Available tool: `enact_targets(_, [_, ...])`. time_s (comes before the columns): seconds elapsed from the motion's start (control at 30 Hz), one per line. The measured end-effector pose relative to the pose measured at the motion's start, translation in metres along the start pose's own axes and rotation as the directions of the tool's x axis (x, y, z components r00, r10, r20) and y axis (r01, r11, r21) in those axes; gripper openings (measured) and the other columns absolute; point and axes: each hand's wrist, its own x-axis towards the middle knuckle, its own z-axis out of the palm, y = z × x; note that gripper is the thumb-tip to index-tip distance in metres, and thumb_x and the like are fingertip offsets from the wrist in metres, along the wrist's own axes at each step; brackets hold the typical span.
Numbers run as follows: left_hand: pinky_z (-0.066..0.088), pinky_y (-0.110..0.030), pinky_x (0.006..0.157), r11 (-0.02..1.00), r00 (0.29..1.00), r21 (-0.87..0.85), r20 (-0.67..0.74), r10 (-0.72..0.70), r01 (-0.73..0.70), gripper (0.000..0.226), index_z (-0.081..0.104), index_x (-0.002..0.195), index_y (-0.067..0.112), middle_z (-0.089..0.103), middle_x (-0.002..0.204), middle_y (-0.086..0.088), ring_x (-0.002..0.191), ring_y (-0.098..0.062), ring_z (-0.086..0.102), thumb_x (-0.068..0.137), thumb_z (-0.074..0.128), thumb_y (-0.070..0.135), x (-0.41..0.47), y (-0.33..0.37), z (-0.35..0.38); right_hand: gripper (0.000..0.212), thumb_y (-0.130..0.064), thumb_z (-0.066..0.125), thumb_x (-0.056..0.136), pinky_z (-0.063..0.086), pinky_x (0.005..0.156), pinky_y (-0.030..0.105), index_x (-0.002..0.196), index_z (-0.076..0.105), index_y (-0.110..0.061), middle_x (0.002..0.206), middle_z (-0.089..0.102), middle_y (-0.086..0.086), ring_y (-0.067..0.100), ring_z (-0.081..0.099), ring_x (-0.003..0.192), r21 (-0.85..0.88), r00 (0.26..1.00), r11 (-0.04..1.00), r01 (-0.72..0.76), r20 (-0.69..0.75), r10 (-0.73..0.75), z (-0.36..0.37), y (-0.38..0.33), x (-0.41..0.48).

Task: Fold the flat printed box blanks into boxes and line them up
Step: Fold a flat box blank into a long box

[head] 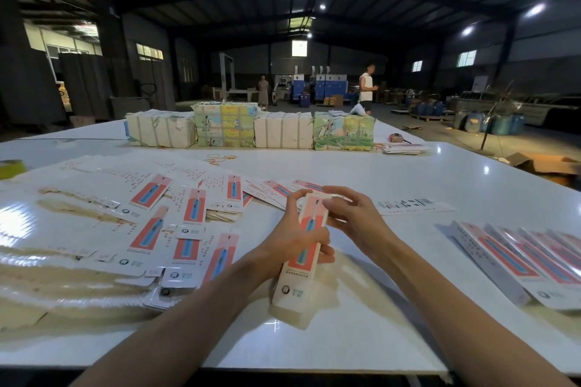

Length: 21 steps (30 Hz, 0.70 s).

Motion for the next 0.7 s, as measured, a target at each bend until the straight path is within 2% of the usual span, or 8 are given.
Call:
enact_targets(0.1, [0.065,-0.037,0.066,0.999,1.0,-0.036,-0.01,-0.027,0.027,0.091,0.033,0.118,0.073,0.062,0.121,-0.013,0.086,-0.033,0.08,0.08,0.082,0.006,0.002,-0.003,0.0,0.018,-0.005,0.065,0.102,0.064,0.084,0.033,0.119,0.073,-0.004,0.109,0.08,0.012,0.028,0.078,0.103,-0.079,0.997,0.994,0.07,-0.01,-0.071,0.003,0.005,-0.001])
enact_targets(0.27, [0.066,-0.042,0.073,0.995,0.997,-0.066,0.018,-0.08,0.081,0.093,0.031,0.128,0.064,0.065,0.123,-0.014,0.092,-0.035,0.079,0.077,0.086,0.009,0.004,-0.007,-0.002,0.016,-0.006,0.066,0.102,0.065,0.087,0.036,0.114,0.072,0.003,0.104,0.08,0.017,0.033,0.078,0.102,-0.125,0.998,0.99,0.062,-0.004,-0.063,-0.005,0.006,0.0])
enact_targets(0.33, [0.066,-0.049,0.081,0.991,0.996,-0.103,-0.001,-0.09,0.089,0.098,0.029,0.134,0.059,0.069,0.122,-0.015,0.096,-0.036,0.079,0.076,0.091,0.012,0.006,-0.009,-0.001,0.018,-0.01,0.062,0.105,0.065,0.085,0.033,0.118,0.073,-0.004,0.107,0.08,0.011,0.03,0.077,0.105,-0.175,0.998,0.983,0.054,-0.013,-0.057,-0.001,0.008,-0.001])
enact_targets(0.4, [0.063,-0.055,0.089,0.989,0.996,-0.131,-0.051,-0.075,0.068,0.097,0.025,0.142,0.054,0.072,0.121,-0.014,0.099,-0.036,0.078,0.081,0.091,0.015,0.008,-0.008,0.002,0.024,-0.02,0.057,0.109,0.064,0.085,0.031,0.129,0.07,-0.015,0.121,0.076,0.003,0.024,0.074,0.11,-0.307,0.997,0.951,0.047,-0.046,-0.064,0.006,0.011,-0.003])
enact_targets(0.5, [0.065,-0.049,0.083,0.954,0.98,-0.297,-0.199,-0.026,-0.035,0.081,0.024,0.149,0.043,0.066,0.132,-0.016,0.098,-0.032,0.078,0.095,0.076,0.01,0.012,-0.004,0.004,0.044,-0.043,0.055,0.108,0.059,0.094,0.035,0.149,0.053,-0.026,0.14,0.057,0.002,0.015,0.065,0.114,-0.595,0.983,0.802,0.052,-0.112,-0.147,0.015,0.01,-0.007])
enact_targets(0.57, [0.063,-0.051,0.086,0.833,0.972,-0.547,-0.229,-0.048,-0.088,0.062,0.032,0.153,0.032,0.061,0.141,-0.02,0.111,-0.035,0.073,0.103,0.065,0.015,0.013,0.0,0.003,0.058,-0.056,0.059,0.102,0.057,0.094,0.038,0.151,0.046,-0.028,0.136,0.052,0.0,0.013,0.061,0.113,-0.684,0.987,0.725,0.084,-0.042,-0.155,0.023,0.006,-0.014])
enact_targets(0.63, [0.054,-0.057,0.105,0.699,0.991,-0.714,-0.12,-0.052,-0.049,0.054,0.039,0.157,0.017,0.055,0.15,-0.026,0.13,-0.041,0.062,0.108,0.056,0.032,0.01,0.005,0.001,0.056,-0.061,0.064,0.096,0.051,0.093,0.04,0.137,0.052,-0.024,0.125,0.052,-0.001,0.018,0.053,0.115,-0.83,0.986,0.536,0.153,0.092,-0.138,0.031,0.004,-0.019])
enact_targets(0.7, [0.053,-0.051,0.109,0.736,0.999,-0.676,0.009,-0.04,0.036,0.062,0.047,0.154,0.01,0.058,0.149,-0.023,0.136,-0.038,0.059,0.107,0.048,0.051,0.006,0.009,-0.002,0.044,-0.053,0.071,0.093,0.042,0.076,0.031,0.111,0.052,-0.019,0.108,0.05,0.002,0.022,0.047,0.104,-0.904,0.978,0.381,0.193,0.148,-0.145,0.036,0.005,-0.025])
